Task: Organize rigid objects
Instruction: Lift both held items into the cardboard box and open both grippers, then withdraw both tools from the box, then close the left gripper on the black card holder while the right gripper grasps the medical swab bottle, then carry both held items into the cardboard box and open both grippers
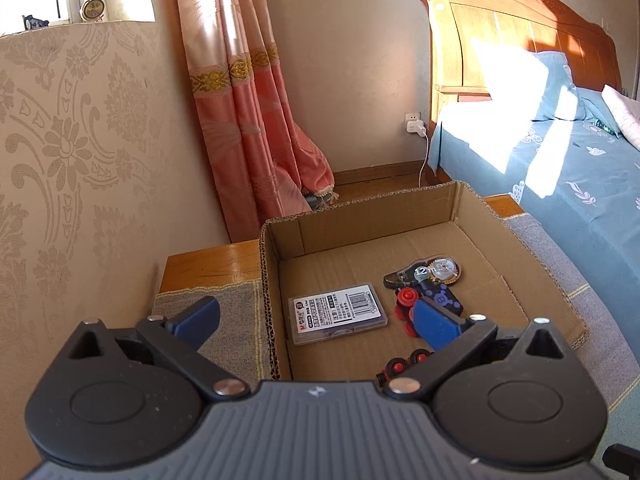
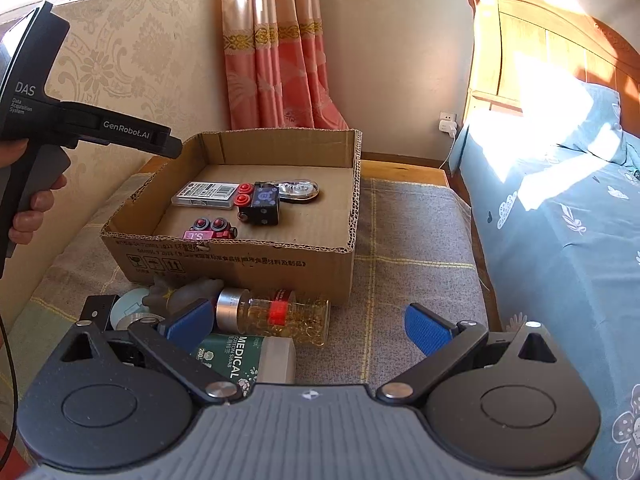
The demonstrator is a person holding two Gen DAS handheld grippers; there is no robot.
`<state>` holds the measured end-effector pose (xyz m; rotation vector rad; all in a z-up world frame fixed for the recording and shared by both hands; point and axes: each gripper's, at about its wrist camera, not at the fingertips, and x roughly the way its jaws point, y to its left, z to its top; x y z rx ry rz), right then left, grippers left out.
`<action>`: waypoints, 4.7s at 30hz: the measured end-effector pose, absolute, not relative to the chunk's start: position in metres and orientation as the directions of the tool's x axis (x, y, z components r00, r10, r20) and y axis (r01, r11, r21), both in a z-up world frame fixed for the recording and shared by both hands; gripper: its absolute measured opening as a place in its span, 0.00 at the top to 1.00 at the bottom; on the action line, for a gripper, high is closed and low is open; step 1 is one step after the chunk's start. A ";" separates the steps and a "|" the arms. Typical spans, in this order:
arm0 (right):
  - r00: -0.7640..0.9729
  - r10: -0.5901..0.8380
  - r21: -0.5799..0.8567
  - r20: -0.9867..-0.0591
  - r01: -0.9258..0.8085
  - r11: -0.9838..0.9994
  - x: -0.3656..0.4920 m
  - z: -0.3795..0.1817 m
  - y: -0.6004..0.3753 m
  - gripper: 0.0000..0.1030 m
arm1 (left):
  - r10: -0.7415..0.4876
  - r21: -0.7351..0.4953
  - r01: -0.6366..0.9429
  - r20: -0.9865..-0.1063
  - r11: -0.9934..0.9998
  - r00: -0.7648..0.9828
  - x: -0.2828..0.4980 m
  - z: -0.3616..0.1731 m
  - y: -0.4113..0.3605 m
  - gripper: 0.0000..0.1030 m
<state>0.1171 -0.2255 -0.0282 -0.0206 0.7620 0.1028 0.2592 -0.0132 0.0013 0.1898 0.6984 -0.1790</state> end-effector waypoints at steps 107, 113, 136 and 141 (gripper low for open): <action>0.498 0.037 -0.049 -0.867 -0.159 0.986 0.137 -0.111 -0.203 0.00 | -0.169 -0.019 0.227 -0.727 0.974 0.665 0.122 -0.113 0.063 0.50; 0.448 0.026 -0.068 -0.894 -0.193 0.979 0.152 -0.110 -0.193 0.00 | -0.162 -0.016 0.221 -0.734 0.975 0.659 0.125 -0.112 0.063 0.49; 0.466 0.067 -0.064 -0.882 -0.260 0.964 0.145 -0.092 -0.192 0.16 | -0.155 -0.018 0.229 -0.787 0.973 0.597 0.129 -0.107 0.061 0.50; 0.480 0.090 -0.056 -0.873 -0.282 0.958 0.139 -0.082 -0.194 0.16 | -0.156 -0.009 0.240 -0.782 0.971 0.603 0.122 -0.099 0.060 0.50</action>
